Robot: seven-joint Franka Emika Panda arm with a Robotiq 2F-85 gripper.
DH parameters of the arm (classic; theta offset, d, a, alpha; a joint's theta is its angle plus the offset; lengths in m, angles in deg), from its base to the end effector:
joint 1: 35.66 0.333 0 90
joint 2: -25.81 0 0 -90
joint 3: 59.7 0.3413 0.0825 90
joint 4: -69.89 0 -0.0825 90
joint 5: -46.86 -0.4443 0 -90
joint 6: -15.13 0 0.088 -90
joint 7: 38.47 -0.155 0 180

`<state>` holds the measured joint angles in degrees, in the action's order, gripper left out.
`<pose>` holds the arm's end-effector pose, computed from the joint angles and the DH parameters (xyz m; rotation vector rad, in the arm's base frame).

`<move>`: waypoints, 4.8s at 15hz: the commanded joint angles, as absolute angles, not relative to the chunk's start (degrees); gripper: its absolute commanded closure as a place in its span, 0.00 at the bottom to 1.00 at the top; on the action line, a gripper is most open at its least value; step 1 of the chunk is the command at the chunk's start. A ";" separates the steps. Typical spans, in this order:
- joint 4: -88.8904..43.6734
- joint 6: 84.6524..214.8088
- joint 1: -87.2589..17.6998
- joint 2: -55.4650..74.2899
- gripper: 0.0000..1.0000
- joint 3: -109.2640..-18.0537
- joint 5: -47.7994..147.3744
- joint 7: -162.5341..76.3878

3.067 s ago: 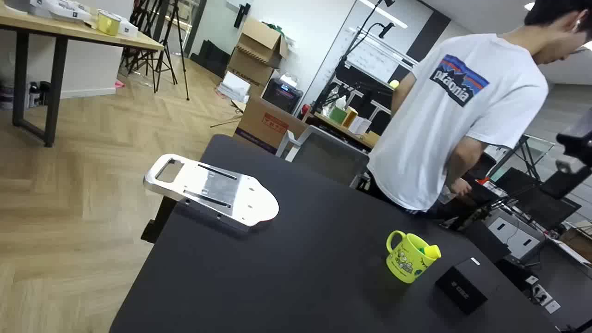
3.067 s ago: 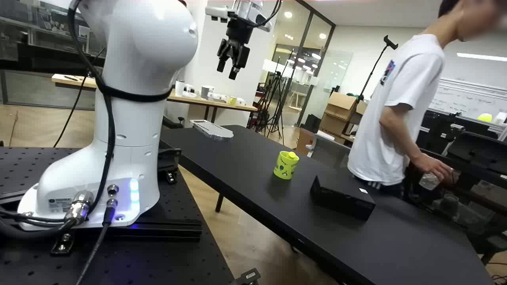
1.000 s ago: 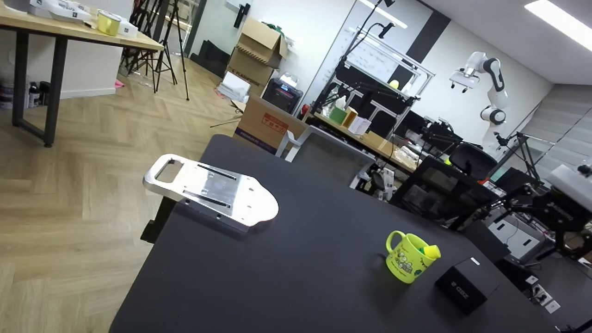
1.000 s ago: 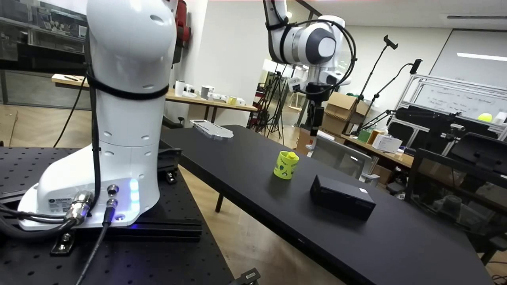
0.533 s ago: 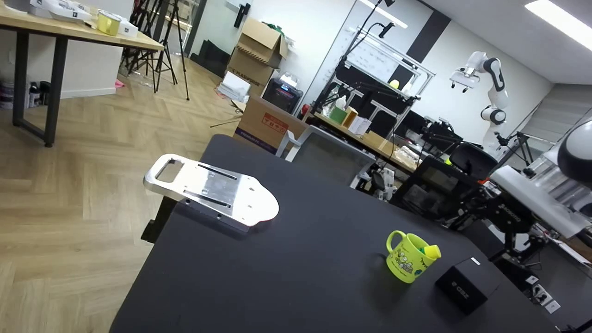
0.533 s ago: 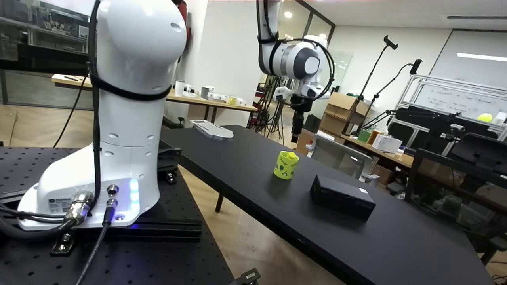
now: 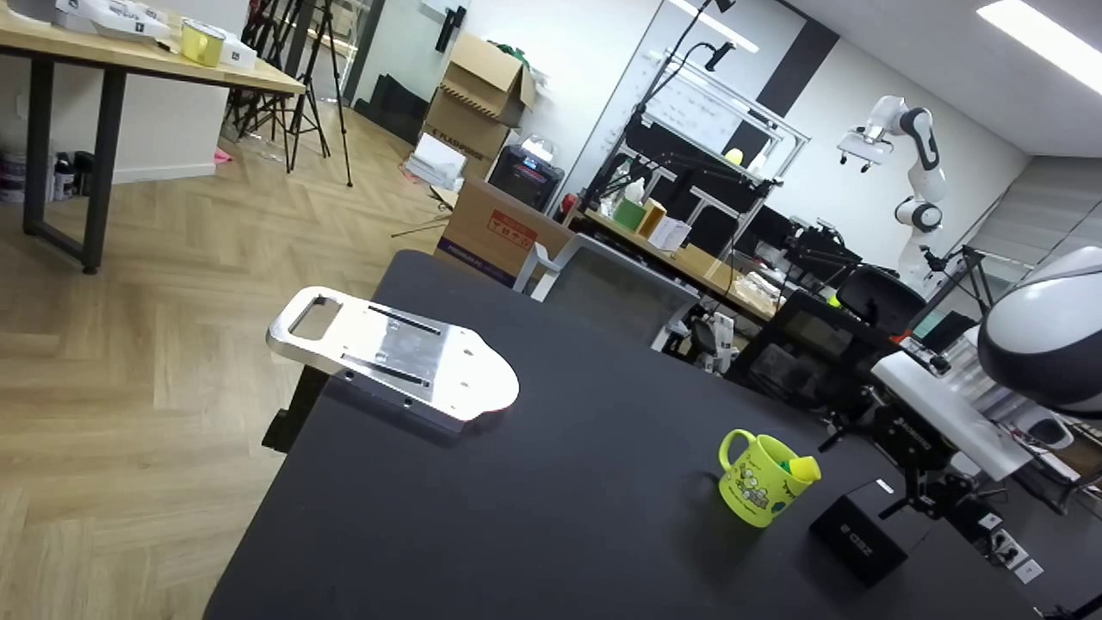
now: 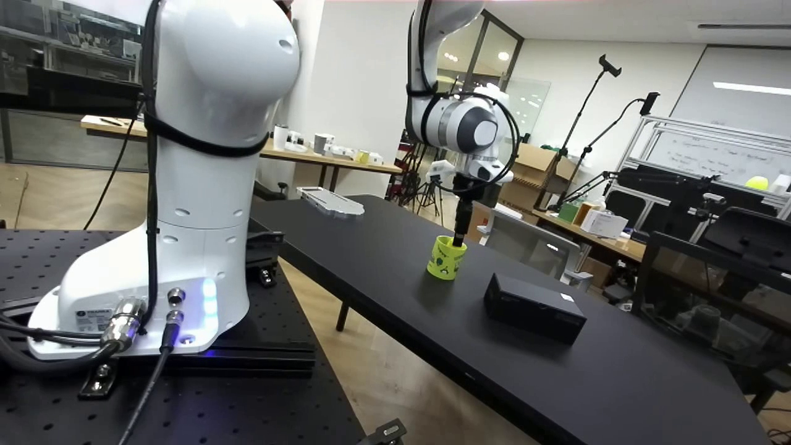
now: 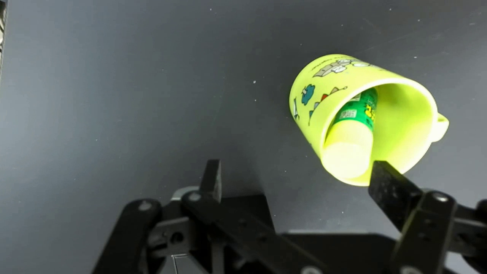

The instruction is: Get the glue from the yellow cup and put it the left corner

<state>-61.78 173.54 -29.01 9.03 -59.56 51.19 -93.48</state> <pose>0.5893 0.0721 0.1630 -2.8432 1.1586 -0.2557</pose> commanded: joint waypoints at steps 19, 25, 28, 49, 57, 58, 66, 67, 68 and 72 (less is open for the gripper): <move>-59.69 179.06 -20.26 10.82 0.91 -63.11 42.86 -94.11; -62.82 157.24 -22.37 26.01 0.91 -63.61 58.55 -88.35; -64.34 147.65 -27.94 32.94 0.91 -63.33 63.13 -84.92; -61.82 149.55 -49.95 34.30 0.91 -68.90 71.19 -67.62; -38.88 155.23 -52.56 14.04 0.91 -74.96 61.94 -68.28; -35.99 155.38 -52.84 11.29 0.91 -75.84 58.98 -68.20; -17.82 155.65 -56.90 -6.47 0.91 -81.66 42.27 -72.83; -15.83 155.71 -57.21 -8.44 0.91 -82.07 41.43 -73.71; -13.75 155.47 -57.41 -10.41 0.91 -82.38 40.99 -74.70; -14.26 153.75 -57.34 -11.16 0.66 -82.20 41.91 -73.46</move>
<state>-14.62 153.94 -57.31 -10.98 -82.13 42.08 -73.60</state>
